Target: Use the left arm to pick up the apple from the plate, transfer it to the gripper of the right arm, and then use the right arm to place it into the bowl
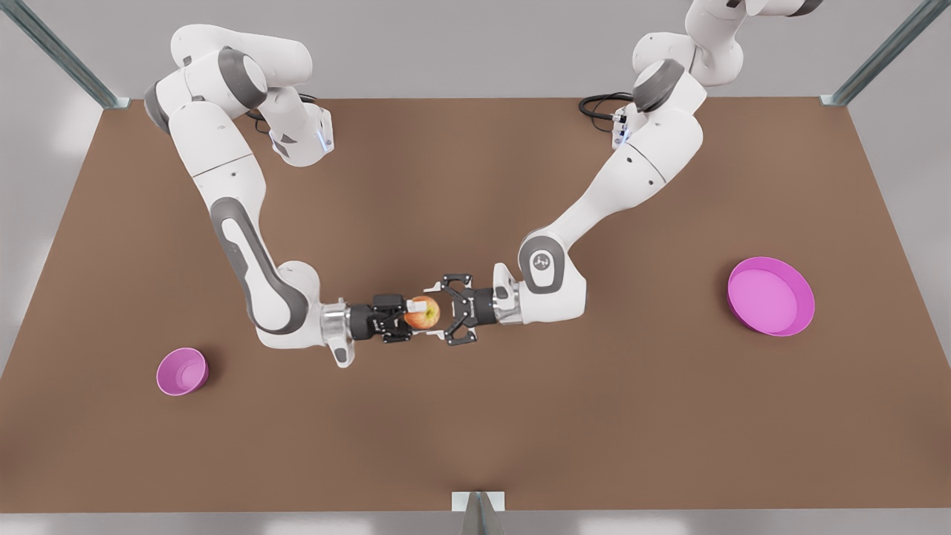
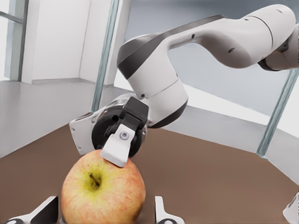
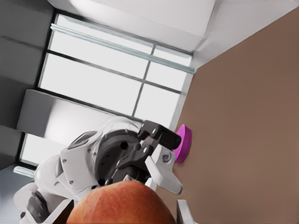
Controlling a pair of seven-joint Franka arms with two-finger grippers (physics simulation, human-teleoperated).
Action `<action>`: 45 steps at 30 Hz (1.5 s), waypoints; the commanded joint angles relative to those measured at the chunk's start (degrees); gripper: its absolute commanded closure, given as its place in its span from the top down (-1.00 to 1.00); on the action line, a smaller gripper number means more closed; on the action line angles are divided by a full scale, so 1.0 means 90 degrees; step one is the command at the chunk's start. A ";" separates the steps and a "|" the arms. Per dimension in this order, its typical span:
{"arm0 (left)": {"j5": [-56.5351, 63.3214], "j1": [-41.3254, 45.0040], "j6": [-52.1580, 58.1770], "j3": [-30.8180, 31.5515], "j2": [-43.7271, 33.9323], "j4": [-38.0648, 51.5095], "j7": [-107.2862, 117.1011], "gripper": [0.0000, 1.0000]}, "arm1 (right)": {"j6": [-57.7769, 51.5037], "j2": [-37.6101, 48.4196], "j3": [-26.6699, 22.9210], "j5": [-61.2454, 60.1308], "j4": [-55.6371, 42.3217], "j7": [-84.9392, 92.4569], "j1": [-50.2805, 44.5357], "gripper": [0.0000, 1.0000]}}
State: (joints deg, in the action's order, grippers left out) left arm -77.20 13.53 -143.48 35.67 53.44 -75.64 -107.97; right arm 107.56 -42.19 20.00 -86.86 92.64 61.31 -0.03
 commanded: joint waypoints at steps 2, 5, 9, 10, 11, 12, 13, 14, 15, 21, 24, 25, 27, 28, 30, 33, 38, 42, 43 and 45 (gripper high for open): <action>-0.0113 -0.0010 0.0005 0.0012 -0.0088 -0.0130 -0.0035 1.00 | 0.0100 0.0020 -0.0005 0.0266 0.0000 0.0122 0.0140 0.34; -0.0142 -0.0175 0.0005 0.0060 -0.0254 -0.0404 -0.0044 1.00 | 0.0110 0.0040 -0.0005 0.0285 0.0000 0.0112 0.0180 0.34; -0.0103 -0.0381 0.0035 0.0139 -0.0303 -0.0522 -0.0074 1.00 | 0.0295 0.0118 -0.0025 0.0558 -0.0010 0.0005 0.0257 0.34; -0.0103 -0.0478 0.0044 0.0139 -0.0342 -0.0570 -0.0064 1.00 | 0.0373 0.0128 -0.0025 0.0773 -0.0039 -0.0102 0.0336 0.34; -0.0094 -0.0664 0.0073 0.0148 -0.0479 -0.0726 -0.0015 1.00 | 0.0373 0.0128 -0.0035 0.1037 -0.0146 -0.0249 0.0375 0.34; -0.0084 -0.0868 0.0083 0.0129 -0.0762 -0.1038 0.0092 1.00 | 0.0373 0.0128 -0.0035 0.1388 -0.0283 -0.0483 0.0502 0.34; 0.0149 -0.1190 0.0083 0.0051 -0.1181 -0.1516 0.0803 1.00 | 0.0364 0.0147 -0.0025 0.1740 -0.0400 -0.0698 0.0619 0.34; 0.1798 -0.1678 0.0103 -0.0291 -0.1797 -0.2288 0.2813 1.00 | 0.0364 0.0225 -0.0035 0.1994 -0.0410 -0.0874 0.0677 0.34; 0.3798 -0.2225 0.0337 -0.0418 -0.2304 -0.2747 0.4581 1.00 | 0.0364 0.0264 -0.0025 0.2296 -0.0420 -0.1040 0.0833 0.34; 0.8802 -0.2724 0.6441 -0.2117 -0.4160 -0.0287 0.9642 1.00 | 0.0247 0.0743 -0.0005 0.4084 -0.0420 -0.1548 0.1839 0.32; 0.8725 -0.1524 0.6548 -0.3387 -0.5010 -0.0483 1.2132 1.00 | 0.0227 0.0840 -0.0015 0.4699 -0.0469 -0.1558 0.2191 0.31; 0.8705 -0.1143 0.6402 -0.3737 -0.5108 -0.0483 1.2474 1.00 | 0.0227 0.0840 0.0004 0.4904 -0.0488 -0.1558 0.2357 0.30; 0.8695 -0.0840 0.5738 -0.3953 -0.5147 -0.0658 1.4016 1.00 | 0.0217 0.0840 0.0043 0.5187 -0.0508 -0.1460 0.2718 0.29; 0.8666 -0.0878 0.5572 -0.3943 -0.5011 -0.0659 1.4662 1.00 | 0.0217 0.0831 0.0034 0.5275 -0.0527 -0.1431 0.2826 0.29; 0.8627 -0.0879 0.5542 -0.3943 -0.4747 -0.0492 1.5492 1.00 | 0.0227 0.0801 -0.0035 0.5392 -0.0586 -0.1128 0.2982 0.29; 0.8598 -0.1103 0.5718 -0.3963 -0.4786 -0.0473 1.6577 1.00 | 0.0227 0.0762 -0.0035 0.6008 -0.0850 -0.0963 0.3246 0.29; 0.8285 -0.1201 0.5279 -0.3963 -0.4688 -0.0385 1.6635 1.00 | 0.0237 0.0518 -0.0171 0.6565 -0.1074 -0.0630 0.3519 0.30; 0.8022 -0.1318 0.5709 -0.4002 -0.4571 -0.0365 1.7212 1.00 | 0.0393 0.0333 -0.0269 0.6701 -0.1162 -0.0474 0.3519 0.30; 0.8022 -0.1308 0.5464 -0.4002 -0.4571 -0.0365 1.7192 1.00 | 0.0461 0.0284 -0.0269 0.6711 -0.1162 -0.0474 0.3519 0.30; 0.8022 -0.1279 0.5464 -0.3992 -0.4581 -0.0365 1.7202 1.00 | 0.0598 0.0216 -0.0269 0.6789 -0.1162 -0.0474 0.3519 0.30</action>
State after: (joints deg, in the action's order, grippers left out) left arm -4.43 1.95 -93.69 -0.30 12.24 -78.96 6.21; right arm 111.10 -40.12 17.55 -27.08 82.16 55.17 31.64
